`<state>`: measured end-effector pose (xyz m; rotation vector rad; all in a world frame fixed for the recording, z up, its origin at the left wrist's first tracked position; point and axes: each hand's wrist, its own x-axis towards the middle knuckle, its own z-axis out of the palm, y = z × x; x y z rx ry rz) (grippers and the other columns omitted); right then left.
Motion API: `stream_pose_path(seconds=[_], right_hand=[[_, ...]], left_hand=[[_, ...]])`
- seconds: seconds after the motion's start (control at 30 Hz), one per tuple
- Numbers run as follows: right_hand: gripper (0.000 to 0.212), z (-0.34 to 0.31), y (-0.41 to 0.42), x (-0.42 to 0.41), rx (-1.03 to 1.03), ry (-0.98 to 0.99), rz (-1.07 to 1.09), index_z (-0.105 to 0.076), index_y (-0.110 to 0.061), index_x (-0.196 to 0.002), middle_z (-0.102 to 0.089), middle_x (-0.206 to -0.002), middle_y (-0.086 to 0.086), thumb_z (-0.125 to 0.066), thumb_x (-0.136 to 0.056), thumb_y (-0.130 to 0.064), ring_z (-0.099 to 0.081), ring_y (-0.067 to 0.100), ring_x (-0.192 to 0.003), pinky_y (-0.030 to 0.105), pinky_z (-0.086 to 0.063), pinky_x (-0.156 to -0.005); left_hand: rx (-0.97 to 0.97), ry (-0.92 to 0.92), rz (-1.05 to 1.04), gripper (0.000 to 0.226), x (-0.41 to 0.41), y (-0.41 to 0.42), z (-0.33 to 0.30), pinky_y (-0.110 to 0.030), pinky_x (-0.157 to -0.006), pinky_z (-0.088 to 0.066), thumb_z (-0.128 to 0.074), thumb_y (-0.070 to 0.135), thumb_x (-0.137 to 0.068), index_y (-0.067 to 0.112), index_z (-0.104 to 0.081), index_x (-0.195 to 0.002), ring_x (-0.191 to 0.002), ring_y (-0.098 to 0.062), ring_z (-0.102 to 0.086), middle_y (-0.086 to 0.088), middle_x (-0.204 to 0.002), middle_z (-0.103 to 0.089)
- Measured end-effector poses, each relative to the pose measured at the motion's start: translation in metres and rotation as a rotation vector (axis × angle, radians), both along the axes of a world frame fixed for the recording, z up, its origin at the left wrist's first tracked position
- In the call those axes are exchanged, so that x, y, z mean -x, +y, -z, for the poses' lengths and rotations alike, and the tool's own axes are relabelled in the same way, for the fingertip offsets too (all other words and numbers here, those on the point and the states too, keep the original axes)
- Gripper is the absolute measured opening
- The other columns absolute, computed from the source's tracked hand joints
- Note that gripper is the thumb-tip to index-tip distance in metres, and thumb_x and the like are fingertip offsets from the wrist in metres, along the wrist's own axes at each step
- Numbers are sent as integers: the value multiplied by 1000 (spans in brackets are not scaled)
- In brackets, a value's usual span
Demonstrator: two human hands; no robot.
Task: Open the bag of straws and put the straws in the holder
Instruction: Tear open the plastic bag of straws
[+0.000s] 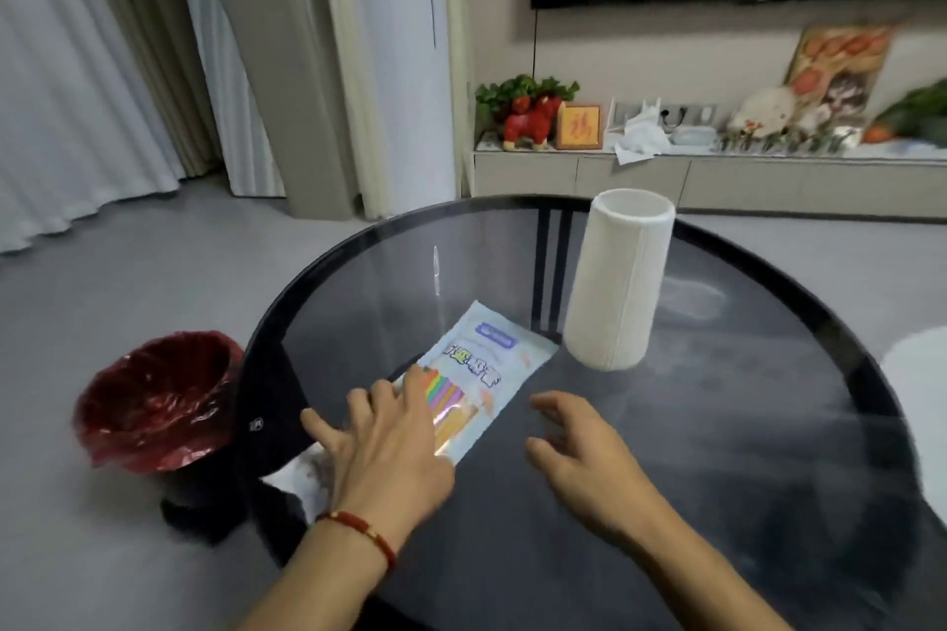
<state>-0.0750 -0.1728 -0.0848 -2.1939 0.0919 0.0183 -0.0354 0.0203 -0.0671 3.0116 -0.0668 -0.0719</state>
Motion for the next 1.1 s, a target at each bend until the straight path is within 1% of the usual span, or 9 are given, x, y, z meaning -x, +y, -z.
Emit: stream_pose_path(seconds=[0.1, 0.17, 0.3, 0.4, 0.53, 0.67, 0.83, 0.97, 1.1], right_hand=[[52, -22, -9, 24, 115, 125, -5, -50, -20, -149, -49, -156, 0, -62, -99, -30, -55, 17, -133, 22, -42, -94], [52, -31, -14, 43, 180, 165, 12, -52, -20, -147, -52, -154, 3, -61, -98, -32, -54, 20, -136, 27, -44, -99], [60, -39, -21, 58, 356, 269, -23, -45, -15, -151, -52, -152, 8, -62, -98, -36, -54, 24, -136, 32, -47, -103], [56, -36, -26, 55, 391, 230, -6, -48, -14, -149, -54, -150, 8, -62, -98, -32, -56, 23, -133, 32, -47, -105], [43, -13, -41, 36, 237, 122, 109, -58, -14, -139, -64, -136, 6, -61, -98, -25, -64, 21, -119, 32, -51, -98], [30, -7, -47, 8, -173, 66, 235, -59, -14, -132, -68, -112, 3, -51, -105, -25, -69, 21, -84, 36, -61, -73], [35, -5, -57, -2, -595, 170, 85, -74, -9, -115, -77, -91, 9, -47, -109, -29, -67, 21, -68, 31, -58, -61], [28, 6, -50, 2, -616, 123, 45, -74, 1, -101, -78, -90, 15, -55, -107, -20, -70, 19, -66, 29, -58, -59], [20, 7, -46, 0, -628, 119, 75, -72, 0, -102, -80, -84, 14, -58, -104, -15, -73, 22, -68, 31, -62, -62]], left_hand=[[24, 93, -8, 84, 5, 10, -8, -73, -108, -15, -62, 35, -73, 29, -18, -144, -135, -32, -26, -7, -139, -32], [110, 57, 86, 85, 8, 10, -11, -71, -110, -13, -58, 48, -74, 29, -19, -147, -140, -29, -21, -4, -147, -27], [-44, -16, 312, 106, 4, -11, -10, -71, -112, -6, -47, 74, -69, 23, -11, -154, -149, -31, -5, -10, -163, -9], [-89, 10, 333, 107, -15, -20, -13, -70, -110, -16, -45, 80, -69, 20, -16, -153, -144, -34, -16, -15, -158, -19], [-101, 85, 280, 110, -35, -21, -8, -73, -110, -13, -53, 78, -69, 17, -17, -154, -141, -29, -28, -9, -153, -31], [44, 8, 403, 99, -42, -25, -7, -65, -116, -17, -68, 36, -75, 23, -12, -156, -137, -22, -36, 0, -147, -40], [-167, -233, 680, 108, -34, -35, -15, -58, -119, -13, -72, 13, -74, 30, -4, -156, -128, -19, -42, 4, -135, -38], [-174, -89, 697, 109, -32, -32, -10, -59, -116, -15, -70, 27, -74, 37, 4, -154, -141, -22, -22, 3, -150, -21], [-68, 17, 710, 110, -29, -35, 0, -64, -113, -15, -58, 74, -66, 46, 7, -151, -147, -20, -5, 12, -162, -4]])
